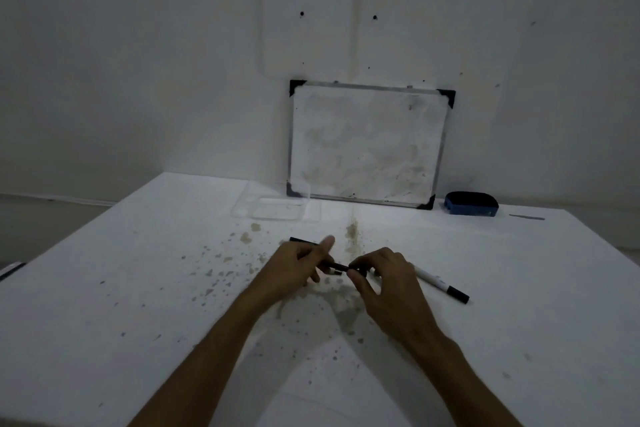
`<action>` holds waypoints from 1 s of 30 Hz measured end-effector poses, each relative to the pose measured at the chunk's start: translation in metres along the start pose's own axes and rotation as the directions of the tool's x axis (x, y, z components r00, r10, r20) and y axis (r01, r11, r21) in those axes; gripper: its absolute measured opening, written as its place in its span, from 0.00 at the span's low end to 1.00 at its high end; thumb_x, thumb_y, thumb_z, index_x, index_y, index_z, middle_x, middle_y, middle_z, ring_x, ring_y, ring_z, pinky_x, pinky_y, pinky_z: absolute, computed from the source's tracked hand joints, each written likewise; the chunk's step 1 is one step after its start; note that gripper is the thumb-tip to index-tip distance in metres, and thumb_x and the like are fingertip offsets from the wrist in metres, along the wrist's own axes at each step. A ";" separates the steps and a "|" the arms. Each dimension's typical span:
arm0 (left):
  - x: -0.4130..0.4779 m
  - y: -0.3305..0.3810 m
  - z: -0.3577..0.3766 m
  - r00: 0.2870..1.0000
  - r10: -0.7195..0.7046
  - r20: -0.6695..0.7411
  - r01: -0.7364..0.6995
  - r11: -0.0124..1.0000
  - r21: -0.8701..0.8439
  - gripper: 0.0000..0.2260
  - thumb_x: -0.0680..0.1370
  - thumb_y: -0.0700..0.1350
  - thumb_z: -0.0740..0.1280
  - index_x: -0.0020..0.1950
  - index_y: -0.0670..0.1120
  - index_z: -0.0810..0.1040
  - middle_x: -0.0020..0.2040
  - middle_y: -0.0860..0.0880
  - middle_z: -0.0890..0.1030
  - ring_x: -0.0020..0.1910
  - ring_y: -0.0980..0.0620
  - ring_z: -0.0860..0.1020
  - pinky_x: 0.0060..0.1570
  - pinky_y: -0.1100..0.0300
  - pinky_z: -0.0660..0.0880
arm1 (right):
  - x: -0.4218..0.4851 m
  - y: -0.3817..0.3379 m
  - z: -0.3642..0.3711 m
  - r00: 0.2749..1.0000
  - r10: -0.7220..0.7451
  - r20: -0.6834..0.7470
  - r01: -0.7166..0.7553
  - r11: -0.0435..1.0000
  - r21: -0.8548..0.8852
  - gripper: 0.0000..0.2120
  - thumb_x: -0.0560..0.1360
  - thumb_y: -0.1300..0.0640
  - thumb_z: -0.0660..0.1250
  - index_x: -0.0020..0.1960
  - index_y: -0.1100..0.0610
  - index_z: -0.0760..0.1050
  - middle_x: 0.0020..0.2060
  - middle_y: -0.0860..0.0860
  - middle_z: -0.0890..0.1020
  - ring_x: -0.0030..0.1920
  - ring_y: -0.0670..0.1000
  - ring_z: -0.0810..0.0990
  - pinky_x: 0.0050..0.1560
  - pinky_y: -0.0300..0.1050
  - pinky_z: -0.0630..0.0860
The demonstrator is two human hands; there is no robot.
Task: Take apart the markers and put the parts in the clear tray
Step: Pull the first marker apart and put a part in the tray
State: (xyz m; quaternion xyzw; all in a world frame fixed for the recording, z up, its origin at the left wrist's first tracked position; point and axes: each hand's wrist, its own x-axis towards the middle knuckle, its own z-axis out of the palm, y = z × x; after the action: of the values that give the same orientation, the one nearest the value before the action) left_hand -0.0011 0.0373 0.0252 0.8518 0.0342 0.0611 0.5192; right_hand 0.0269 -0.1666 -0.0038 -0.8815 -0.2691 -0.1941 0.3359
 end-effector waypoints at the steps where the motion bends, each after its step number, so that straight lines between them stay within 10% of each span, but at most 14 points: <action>1: 0.007 -0.002 -0.011 0.999 -0.032 -0.014 0.033 0.997 0.064 0.28 0.80 0.69 0.57 0.52 0.50 0.87 0.43 0.52 0.88 0.39 0.55 0.85 0.42 0.60 0.78 | 0.006 -0.001 0.001 1.000 -0.006 0.028 0.007 1.000 -0.031 0.09 0.79 0.45 0.68 0.54 0.48 0.82 0.48 0.42 0.79 0.49 0.43 0.73 0.54 0.44 0.70; 7: 0.049 -0.065 -0.074 0.914 -0.014 -0.404 0.256 0.794 0.551 0.26 0.80 0.61 0.66 0.67 0.42 0.79 0.65 0.41 0.81 0.65 0.40 0.77 0.66 0.47 0.73 | 0.081 -0.026 0.018 0.993 -0.056 0.108 0.069 0.990 -0.119 0.09 0.80 0.46 0.66 0.53 0.49 0.82 0.46 0.47 0.80 0.48 0.48 0.75 0.52 0.47 0.70; 12: 0.059 -0.113 -0.085 0.930 -0.083 -0.359 0.310 0.703 0.640 0.42 0.79 0.69 0.59 0.82 0.40 0.60 0.83 0.40 0.59 0.83 0.41 0.56 0.81 0.44 0.51 | 0.160 -0.046 0.059 0.987 -0.022 0.158 0.041 0.992 -0.118 0.09 0.78 0.50 0.69 0.53 0.54 0.84 0.46 0.53 0.84 0.48 0.55 0.81 0.51 0.50 0.77; 30: 0.067 -0.120 -0.083 0.938 -0.048 -0.342 0.273 0.711 0.648 0.45 0.74 0.69 0.50 0.82 0.39 0.59 0.83 0.38 0.57 0.83 0.40 0.54 0.80 0.41 0.47 | 0.287 -0.039 0.165 0.864 0.203 0.461 -0.114 0.970 -0.214 0.17 0.73 0.52 0.76 0.55 0.62 0.85 0.52 0.58 0.87 0.53 0.56 0.84 0.51 0.44 0.80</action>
State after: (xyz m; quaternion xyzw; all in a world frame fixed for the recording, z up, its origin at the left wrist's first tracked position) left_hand 0.0541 0.1735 -0.0392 0.9568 0.2075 0.1269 0.1590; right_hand 0.2533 0.0718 0.0500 -0.9478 -0.2516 0.0354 0.1926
